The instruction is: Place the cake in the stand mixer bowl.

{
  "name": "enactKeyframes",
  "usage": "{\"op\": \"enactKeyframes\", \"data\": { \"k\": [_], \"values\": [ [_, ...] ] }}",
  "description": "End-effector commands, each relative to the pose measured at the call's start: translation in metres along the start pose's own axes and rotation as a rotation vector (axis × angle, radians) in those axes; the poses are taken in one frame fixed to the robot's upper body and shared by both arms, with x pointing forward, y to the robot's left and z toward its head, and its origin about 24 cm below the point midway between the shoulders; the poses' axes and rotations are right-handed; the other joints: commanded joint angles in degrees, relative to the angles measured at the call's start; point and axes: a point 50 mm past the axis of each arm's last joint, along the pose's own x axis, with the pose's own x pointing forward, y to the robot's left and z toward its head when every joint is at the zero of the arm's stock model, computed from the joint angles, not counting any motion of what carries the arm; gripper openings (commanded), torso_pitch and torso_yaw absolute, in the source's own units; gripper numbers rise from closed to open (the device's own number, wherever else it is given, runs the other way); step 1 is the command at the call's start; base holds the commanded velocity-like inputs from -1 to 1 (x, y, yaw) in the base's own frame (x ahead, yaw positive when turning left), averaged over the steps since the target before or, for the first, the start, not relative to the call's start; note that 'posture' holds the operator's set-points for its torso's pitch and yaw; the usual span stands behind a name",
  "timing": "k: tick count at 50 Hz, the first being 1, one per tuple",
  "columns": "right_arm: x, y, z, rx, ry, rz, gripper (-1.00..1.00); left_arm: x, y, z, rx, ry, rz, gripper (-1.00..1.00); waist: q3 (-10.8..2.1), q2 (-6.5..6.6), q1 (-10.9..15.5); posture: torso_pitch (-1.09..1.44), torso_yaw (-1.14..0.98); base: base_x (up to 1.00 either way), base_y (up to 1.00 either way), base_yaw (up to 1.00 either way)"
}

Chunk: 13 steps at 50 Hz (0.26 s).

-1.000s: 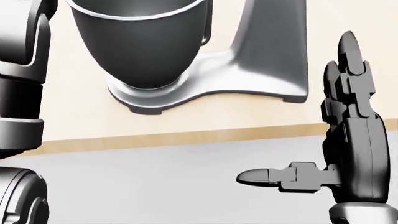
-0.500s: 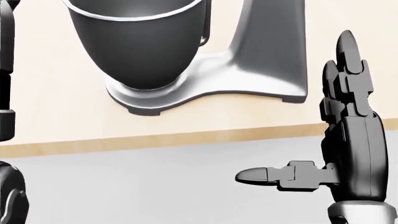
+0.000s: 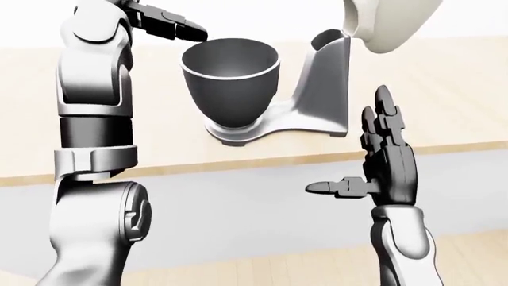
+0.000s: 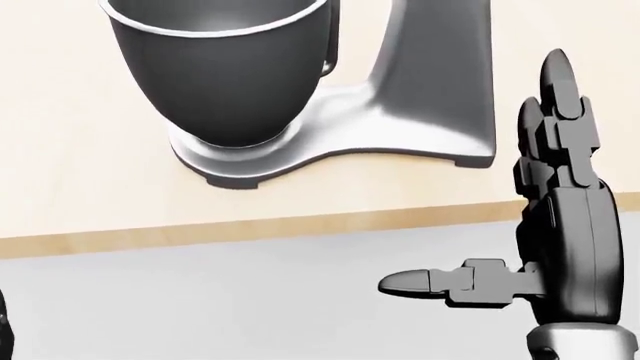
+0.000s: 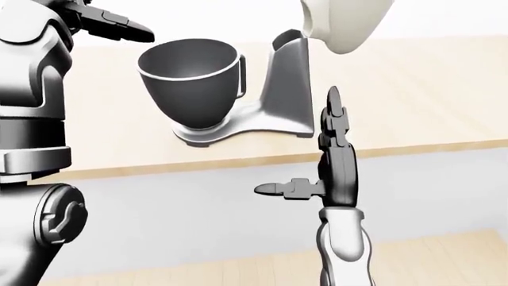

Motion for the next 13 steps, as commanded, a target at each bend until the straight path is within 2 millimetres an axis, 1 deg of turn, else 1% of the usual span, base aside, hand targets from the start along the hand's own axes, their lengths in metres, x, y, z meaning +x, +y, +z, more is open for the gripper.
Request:
{"op": "enactKeyframes", "data": {
  "k": [1,13],
  "values": [
    [0.001,-0.001,0.014,0.001,-0.083,-0.006,1.0,-0.002,0.01,0.024,0.005,-0.094,0.028,1.0,-1.42,0.17,0.0,0.0,0.0,0.0,0.0,0.0],
    [0.001,-0.001,0.015,0.002,-0.083,-0.005,1.0,-0.007,0.025,0.013,0.011,-0.063,0.055,1.0,-1.43,0.38,-0.1,0.0,0.0,0.0,0.0,0.0]
  ]
}}
